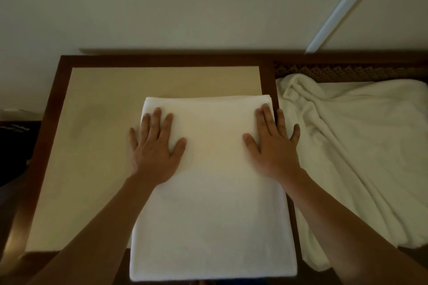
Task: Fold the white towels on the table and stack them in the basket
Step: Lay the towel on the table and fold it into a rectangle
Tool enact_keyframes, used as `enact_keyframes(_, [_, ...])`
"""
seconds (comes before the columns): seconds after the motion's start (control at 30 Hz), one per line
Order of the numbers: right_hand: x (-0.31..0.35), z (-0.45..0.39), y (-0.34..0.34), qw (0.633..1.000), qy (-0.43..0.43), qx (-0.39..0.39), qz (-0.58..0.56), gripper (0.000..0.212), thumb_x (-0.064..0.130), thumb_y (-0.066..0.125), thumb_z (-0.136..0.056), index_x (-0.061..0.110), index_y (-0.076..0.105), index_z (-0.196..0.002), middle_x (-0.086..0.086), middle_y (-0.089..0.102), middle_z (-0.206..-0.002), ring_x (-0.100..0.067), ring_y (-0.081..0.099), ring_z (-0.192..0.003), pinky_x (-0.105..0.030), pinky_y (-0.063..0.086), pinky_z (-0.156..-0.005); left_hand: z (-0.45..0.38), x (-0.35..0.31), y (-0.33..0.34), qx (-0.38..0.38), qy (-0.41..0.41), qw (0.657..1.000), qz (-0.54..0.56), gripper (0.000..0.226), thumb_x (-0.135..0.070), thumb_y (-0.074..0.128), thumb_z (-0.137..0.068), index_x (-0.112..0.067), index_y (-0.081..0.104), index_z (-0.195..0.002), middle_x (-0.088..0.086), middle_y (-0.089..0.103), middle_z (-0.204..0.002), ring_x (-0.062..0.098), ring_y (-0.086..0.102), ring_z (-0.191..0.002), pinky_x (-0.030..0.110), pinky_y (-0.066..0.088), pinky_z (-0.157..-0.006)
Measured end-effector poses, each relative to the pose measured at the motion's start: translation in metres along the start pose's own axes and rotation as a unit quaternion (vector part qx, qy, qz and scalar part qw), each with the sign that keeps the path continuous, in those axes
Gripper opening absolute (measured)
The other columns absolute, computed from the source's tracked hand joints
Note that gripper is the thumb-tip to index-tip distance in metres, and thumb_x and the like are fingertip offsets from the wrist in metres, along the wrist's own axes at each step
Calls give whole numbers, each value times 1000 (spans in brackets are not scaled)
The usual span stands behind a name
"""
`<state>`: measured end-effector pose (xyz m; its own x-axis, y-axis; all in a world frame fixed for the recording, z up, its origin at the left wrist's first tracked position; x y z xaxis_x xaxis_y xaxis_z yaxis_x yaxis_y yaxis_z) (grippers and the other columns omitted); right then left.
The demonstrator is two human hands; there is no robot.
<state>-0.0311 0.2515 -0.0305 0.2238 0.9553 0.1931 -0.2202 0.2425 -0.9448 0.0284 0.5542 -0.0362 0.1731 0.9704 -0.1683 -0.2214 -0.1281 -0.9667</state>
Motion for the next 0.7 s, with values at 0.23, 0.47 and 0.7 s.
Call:
enact_keyframes(0.23, [3, -83, -19, 1000, 22, -16, -2, 77, 66, 18, -100, 32, -14, -161, 16, -24, -166, -23, -18, -156, -67, -6, -120, -75, 2, -16, 3, -5, 1000, -18, 87, -79, 5, -89, -32, -1, -163, -4, -12, -171, 27, -7, -157, 62, 3, -124])
enact_keyframes(0.47, [10, -178, -44, 999, 29, -19, -14, 77, 67, 23, -98, 31, 0, -162, 14, -10, -169, -30, -6, -157, -72, -1, -118, -172, 5, -36, -1, -11, 1000, -6, 86, -79, 18, -87, -35, 9, -161, -6, -3, -171, 25, -1, -157, 65, 7, -121])
enact_keyframes(0.7, [16, -238, -66, 996, 78, -26, -37, 67, 66, 30, -91, 23, 55, -136, -10, 46, -150, -44, 30, -144, -76, 1, -112, -239, 3, -55, 8, -58, 998, -29, 74, -76, 37, -89, -35, 37, -150, 5, 33, -161, 36, 28, -147, 73, 10, -116])
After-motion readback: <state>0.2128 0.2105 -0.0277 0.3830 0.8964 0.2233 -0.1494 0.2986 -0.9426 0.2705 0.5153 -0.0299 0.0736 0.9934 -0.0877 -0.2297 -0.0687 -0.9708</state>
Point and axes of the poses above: each hand's wrist, its own z-axis away from the middle knuckle, its own y-axis out of the palm, x = y × z, the point moved 5 cm from there along -z, towards the middle knuckle
